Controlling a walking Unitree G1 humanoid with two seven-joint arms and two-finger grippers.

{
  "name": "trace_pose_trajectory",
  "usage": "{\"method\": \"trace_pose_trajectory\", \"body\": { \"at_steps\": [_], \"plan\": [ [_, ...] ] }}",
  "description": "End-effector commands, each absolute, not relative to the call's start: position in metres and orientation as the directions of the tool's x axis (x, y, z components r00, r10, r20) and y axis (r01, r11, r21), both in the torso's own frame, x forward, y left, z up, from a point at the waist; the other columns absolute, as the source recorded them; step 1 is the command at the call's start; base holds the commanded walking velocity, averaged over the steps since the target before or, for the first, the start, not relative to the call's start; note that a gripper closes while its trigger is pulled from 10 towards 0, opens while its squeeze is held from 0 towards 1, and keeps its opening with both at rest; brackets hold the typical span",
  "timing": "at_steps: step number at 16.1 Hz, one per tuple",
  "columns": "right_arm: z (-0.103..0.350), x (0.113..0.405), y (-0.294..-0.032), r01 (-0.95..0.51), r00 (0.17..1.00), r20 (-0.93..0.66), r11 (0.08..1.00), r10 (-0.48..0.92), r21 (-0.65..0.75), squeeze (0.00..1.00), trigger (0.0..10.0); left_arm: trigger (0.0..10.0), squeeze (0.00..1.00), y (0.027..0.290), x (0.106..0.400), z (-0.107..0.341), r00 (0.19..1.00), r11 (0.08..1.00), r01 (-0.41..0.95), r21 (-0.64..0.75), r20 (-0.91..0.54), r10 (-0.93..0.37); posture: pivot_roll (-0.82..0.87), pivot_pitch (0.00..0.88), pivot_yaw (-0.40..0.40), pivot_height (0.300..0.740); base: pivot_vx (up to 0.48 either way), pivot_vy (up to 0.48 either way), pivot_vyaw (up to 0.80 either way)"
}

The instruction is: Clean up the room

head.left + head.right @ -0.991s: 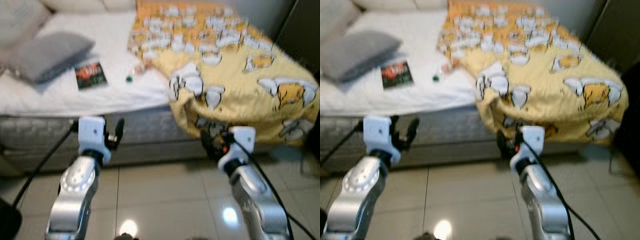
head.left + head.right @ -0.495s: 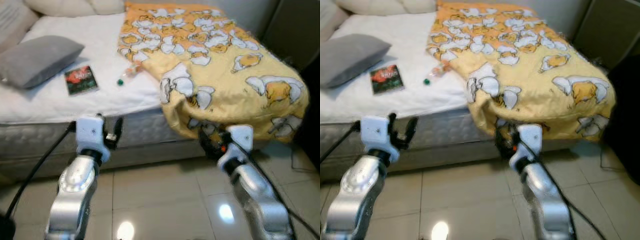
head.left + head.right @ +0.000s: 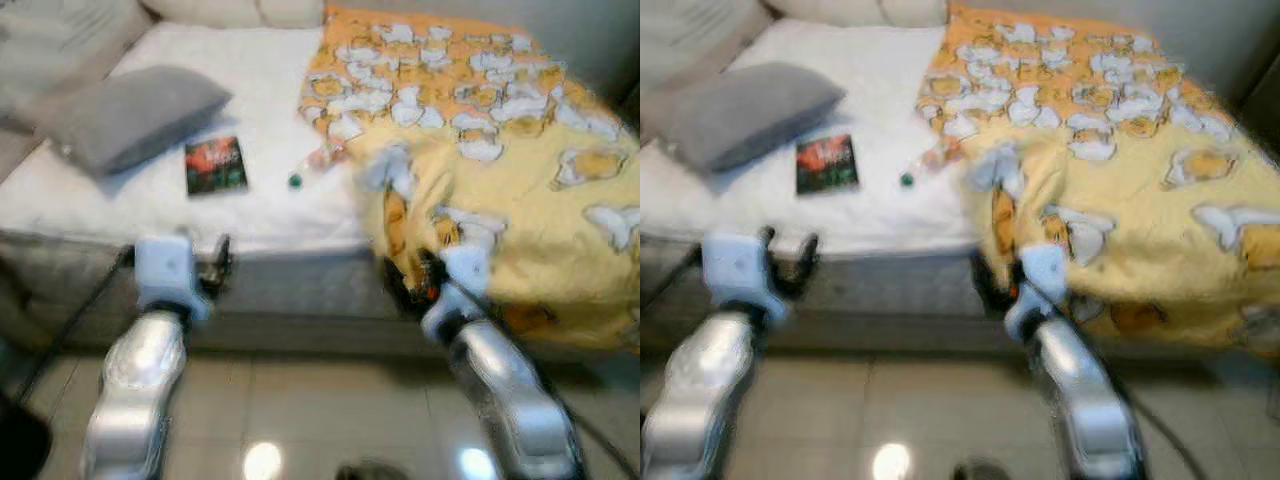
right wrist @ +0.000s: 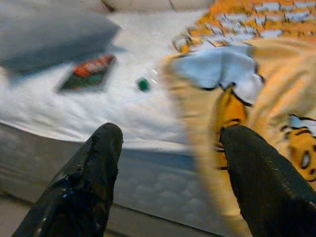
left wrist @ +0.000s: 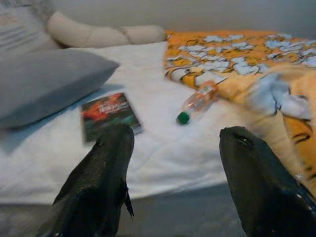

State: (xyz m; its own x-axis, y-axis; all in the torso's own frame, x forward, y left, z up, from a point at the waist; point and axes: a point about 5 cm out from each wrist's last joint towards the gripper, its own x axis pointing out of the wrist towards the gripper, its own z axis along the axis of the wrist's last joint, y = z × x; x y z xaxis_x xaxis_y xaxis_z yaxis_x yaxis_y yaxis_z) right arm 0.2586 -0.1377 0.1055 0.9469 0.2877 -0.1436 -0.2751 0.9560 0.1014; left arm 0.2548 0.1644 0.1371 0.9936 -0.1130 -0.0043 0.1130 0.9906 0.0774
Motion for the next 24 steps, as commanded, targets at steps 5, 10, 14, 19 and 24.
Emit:
{"method": "trace_pose_trajectory", "body": {
  "at_steps": [5, 10, 14, 19, 24],
  "plan": [
    [0.11, 0.261, -0.131, -0.282, 0.948, -0.119, 0.953, 0.295, 0.115, 0.0, 10.0, 10.0, 0.05, 0.173, 0.255, 0.14, 0.996, 0.992, 0.083, 0.096, 0.004, -0.084, 0.0, 0.031, -0.021, 0.74, 0.48, 0.0, 0.48],
    [0.11, 0.262, -0.132, -0.275, 0.95, -0.116, 0.952, 0.291, 0.137, 0.0, 10.0, 10.0, 0.05, 0.172, 0.255, 0.14, 0.996, 0.992, 0.088, 0.094, 0.004, -0.089, 0.0, 0.028, -0.021, 0.74, 0.48, 0.0, 0.0],
    [0.109, 0.264, -0.131, -0.266, 0.949, -0.135, 0.953, 0.286, 0.148, 0.0, 10.0, 10.0, 0.05, 0.168, 0.254, 0.142, 0.991, 0.99, 0.129, 0.058, 0.021, -0.131, 0.0, 0.022, -0.024, 0.74, 0.24, 0.0, 0.0],
    [0.108, 0.262, -0.124, -0.277, 0.934, -0.177, 0.943, 0.309, 0.185, 0.0, 10.0, 10.0, 0.04, 0.169, 0.253, 0.139, 0.992, 0.99, 0.13, 0.06, -0.006, -0.129, 0.0, 0.015, -0.025, 0.74, 0.0, 0.0, 0.0],
    [0.098, 0.292, -0.121, -0.189, 0.916, -0.33, 0.971, 0.227, 0.143, 1.0, 10.0, 10.0, 0.08, 0.171, 0.261, 0.145, 0.978, 0.969, 0.21, 0.13, -0.014, -0.21, 0.01, 0.013, -0.008, 0.74, 0.0, 0.0, 0.0]
  ]
}}
